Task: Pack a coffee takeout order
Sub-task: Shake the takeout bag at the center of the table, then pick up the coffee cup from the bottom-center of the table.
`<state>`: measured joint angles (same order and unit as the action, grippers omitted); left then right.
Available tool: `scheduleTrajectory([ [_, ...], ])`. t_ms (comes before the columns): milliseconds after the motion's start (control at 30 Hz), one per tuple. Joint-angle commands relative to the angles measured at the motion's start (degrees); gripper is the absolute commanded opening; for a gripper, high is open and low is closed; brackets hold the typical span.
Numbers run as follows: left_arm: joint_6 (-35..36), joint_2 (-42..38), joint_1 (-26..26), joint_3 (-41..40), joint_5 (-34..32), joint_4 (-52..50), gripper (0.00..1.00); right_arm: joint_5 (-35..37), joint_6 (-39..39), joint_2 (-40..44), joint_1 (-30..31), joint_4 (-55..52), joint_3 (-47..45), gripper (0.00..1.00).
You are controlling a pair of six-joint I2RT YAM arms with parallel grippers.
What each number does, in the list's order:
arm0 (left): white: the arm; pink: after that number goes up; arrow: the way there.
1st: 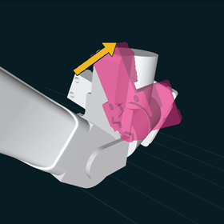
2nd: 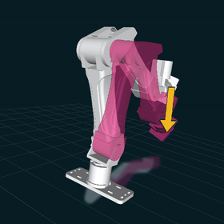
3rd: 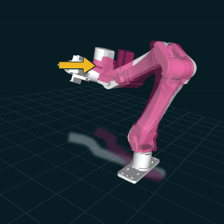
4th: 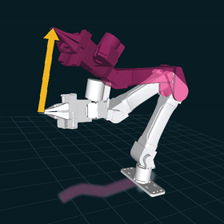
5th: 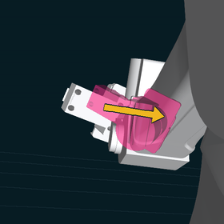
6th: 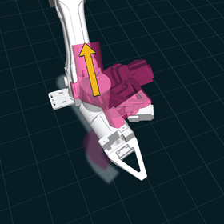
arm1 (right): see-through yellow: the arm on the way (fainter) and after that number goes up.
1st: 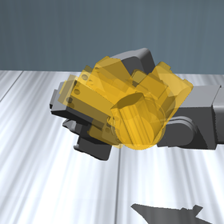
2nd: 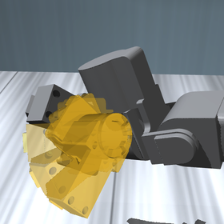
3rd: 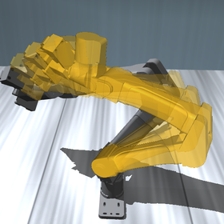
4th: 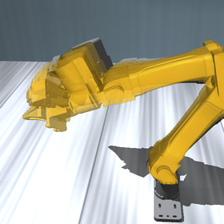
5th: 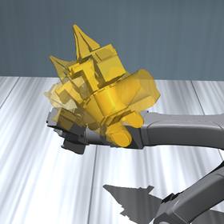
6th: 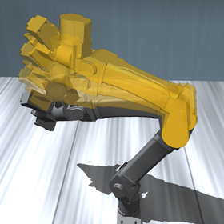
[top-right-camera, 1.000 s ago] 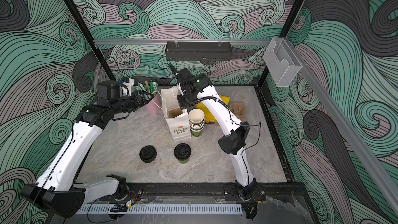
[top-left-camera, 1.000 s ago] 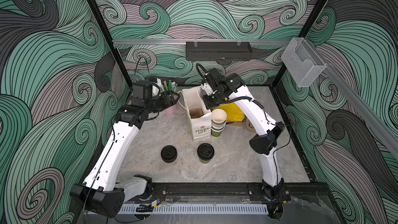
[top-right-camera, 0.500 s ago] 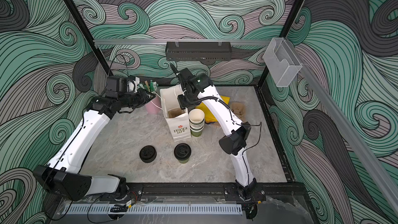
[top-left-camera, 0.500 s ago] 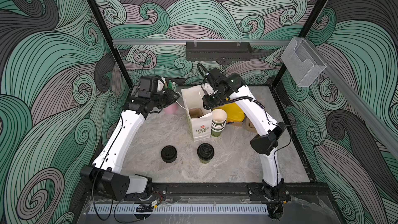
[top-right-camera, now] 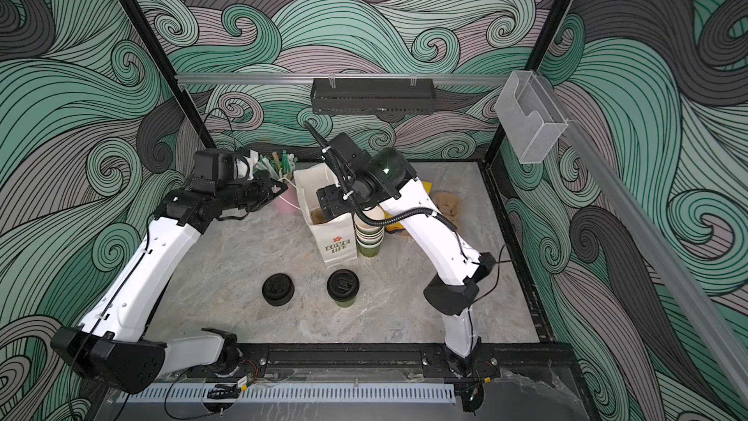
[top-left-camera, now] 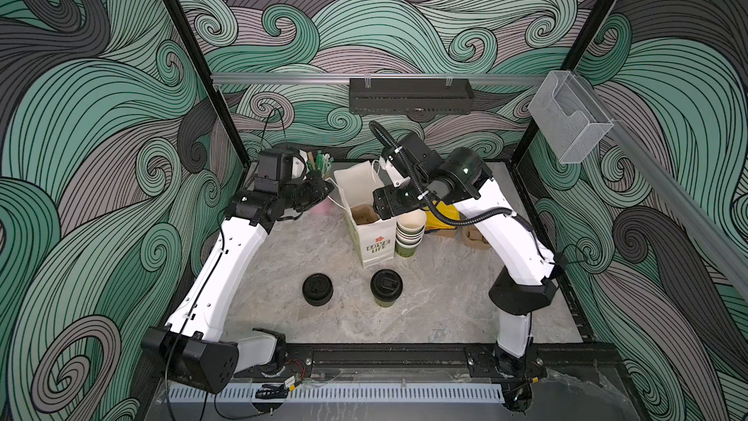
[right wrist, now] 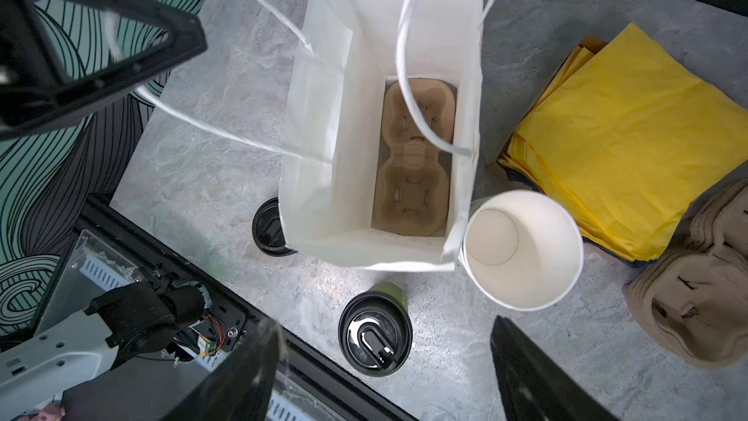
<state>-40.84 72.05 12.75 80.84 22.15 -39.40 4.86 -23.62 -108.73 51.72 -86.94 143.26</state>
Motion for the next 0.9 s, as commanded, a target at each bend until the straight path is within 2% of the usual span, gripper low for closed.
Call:
scheduleTrajectory([
  [0,-1.15,-2.3,-0.68,-0.72,0.08,0.17,0.0,5.18,-4.84,3.86,3.72,-4.09,-4.99,0.83],
  [67,-1.37,-2.85,-0.65,-1.31,0.32,0.71,0.03,6.27,-6.74,6.41,6.13,-4.33,-10.59,0.83],
  [233,-0.39,-5.51,-0.71,-2.91,-1.62,0.93,0.42,8.12,-13.4,11.75,11.97,-4.1,-27.08,0.83],
  [333,0.54,-7.2,-0.8,-2.74,-2.87,1.38,0.55,6.9,-16.92,13.24,14.72,-1.15,-34.44,0.84],
  [500,1.2,-9.49,-0.78,-2.56,-5.01,1.26,0.65,6.21,-21.76,12.6,17.26,5.5,-41.38,0.93],
  [867,0.1,-17.8,-0.97,-7.68,-8.87,-1.04,0.67,6.49,-34.03,13.01,17.8,14.14,-51.95,0.89],
])
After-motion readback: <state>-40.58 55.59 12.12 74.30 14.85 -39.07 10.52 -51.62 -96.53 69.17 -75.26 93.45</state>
